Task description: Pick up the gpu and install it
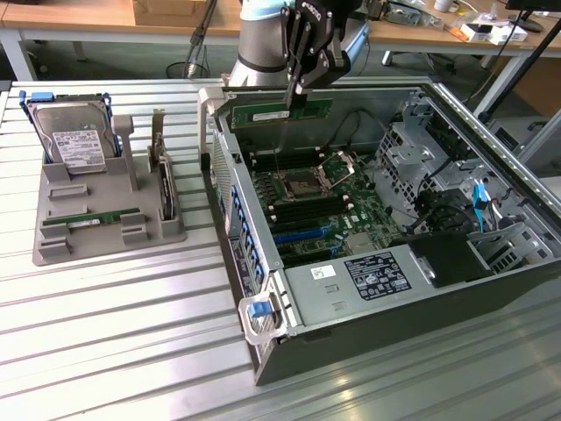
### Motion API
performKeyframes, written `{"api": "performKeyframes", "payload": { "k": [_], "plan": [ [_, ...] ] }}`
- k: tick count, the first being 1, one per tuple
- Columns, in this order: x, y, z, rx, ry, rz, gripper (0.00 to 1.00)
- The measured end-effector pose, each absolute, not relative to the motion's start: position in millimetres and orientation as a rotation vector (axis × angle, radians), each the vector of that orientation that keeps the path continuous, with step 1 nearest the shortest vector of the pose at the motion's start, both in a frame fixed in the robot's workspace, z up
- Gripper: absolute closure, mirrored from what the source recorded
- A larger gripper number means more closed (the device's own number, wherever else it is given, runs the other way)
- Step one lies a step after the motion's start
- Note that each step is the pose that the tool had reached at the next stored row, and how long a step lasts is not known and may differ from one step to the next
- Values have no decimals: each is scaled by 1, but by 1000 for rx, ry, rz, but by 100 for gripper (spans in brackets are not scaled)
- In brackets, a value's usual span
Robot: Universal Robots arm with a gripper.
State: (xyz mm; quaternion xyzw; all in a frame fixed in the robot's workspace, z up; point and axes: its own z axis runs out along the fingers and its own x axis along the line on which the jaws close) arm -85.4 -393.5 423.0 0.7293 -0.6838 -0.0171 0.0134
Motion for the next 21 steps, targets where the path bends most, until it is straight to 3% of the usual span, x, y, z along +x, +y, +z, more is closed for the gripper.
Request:
{"api": "performKeyframes", "payload": {
  "k": [21],
  "plan": [
    [-65,-393,423,2272,-2130,-53,87]
  ]
}}
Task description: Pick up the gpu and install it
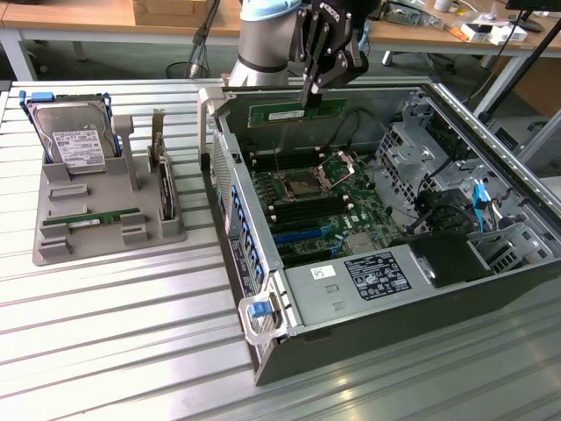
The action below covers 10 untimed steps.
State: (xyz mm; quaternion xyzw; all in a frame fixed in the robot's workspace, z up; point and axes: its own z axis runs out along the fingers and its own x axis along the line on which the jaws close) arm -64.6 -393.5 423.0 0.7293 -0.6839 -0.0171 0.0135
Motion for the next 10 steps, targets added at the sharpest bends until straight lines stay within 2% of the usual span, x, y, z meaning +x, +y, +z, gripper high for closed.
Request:
{"api": "performKeyframes", "payload": {
  "k": [10],
  "plan": [
    [-55,-393,423,2272,-2130,-53,87]
  ]
}}
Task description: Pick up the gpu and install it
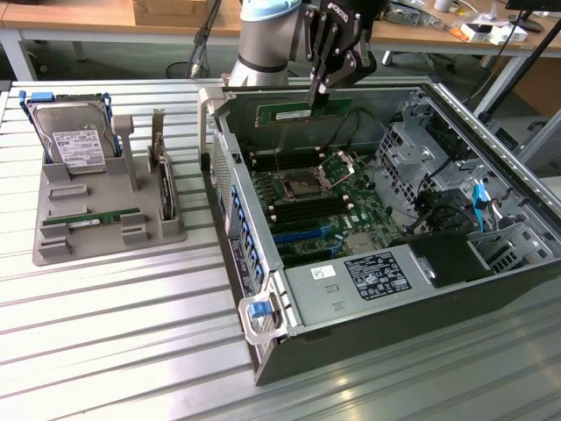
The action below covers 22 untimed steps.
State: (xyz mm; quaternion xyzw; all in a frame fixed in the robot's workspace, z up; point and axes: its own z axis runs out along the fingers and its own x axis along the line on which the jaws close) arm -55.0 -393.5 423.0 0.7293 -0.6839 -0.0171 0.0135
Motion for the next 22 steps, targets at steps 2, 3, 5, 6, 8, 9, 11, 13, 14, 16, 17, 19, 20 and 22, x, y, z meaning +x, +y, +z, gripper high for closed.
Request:
{"api": "performKeyframes", "payload": {
  "k": [2,3,5,6,8,9,11,13,14,16,17,19,20,22],
  "plan": [
    [-53,-393,423,2272,-2130,-53,87],
    [-52,-393,423,2272,-2130,-53,87],
    [-50,-393,423,2272,-2130,-53,87],
    [-49,-393,423,2272,-2130,-53,87],
    [-48,-393,423,2272,-2130,-53,87],
    [-47,-394,423,2272,-2130,-53,87],
    [-45,-393,423,2272,-2130,-53,87],
    [-44,-393,423,2272,-2130,-53,87],
    [-43,-393,423,2272,-2130,-53,87],
    [-42,-393,423,2272,-2130,-53,87],
    [-40,-393,423,2272,-2130,-53,87],
    [-39,-393,423,2272,-2130,-53,87],
    [-38,-393,423,2272,-2130,-53,87],
    [-37,-393,423,2272,-2130,-53,87]
  ]
}}
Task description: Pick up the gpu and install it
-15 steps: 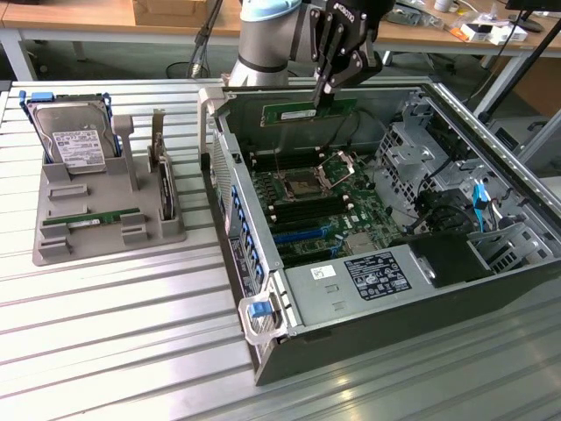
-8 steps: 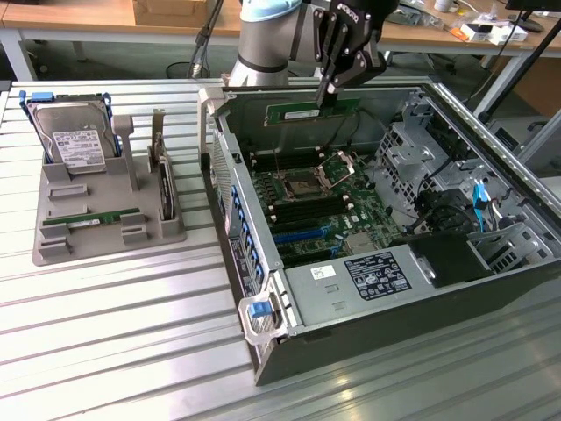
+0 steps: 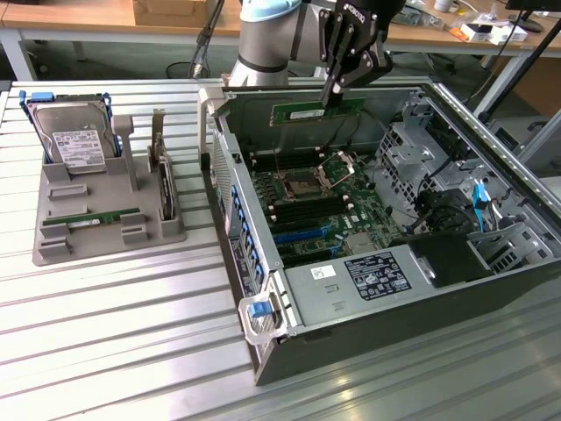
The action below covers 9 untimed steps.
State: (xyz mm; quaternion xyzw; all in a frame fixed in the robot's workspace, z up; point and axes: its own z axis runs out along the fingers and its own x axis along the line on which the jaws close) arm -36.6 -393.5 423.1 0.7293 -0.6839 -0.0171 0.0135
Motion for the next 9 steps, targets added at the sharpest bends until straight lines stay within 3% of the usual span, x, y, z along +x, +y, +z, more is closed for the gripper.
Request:
{"api": "performKeyframes", "payload": {
  "k": [9],
  "plan": [
    [-28,-393,423,2272,-2130,-53,87]
  ]
}}
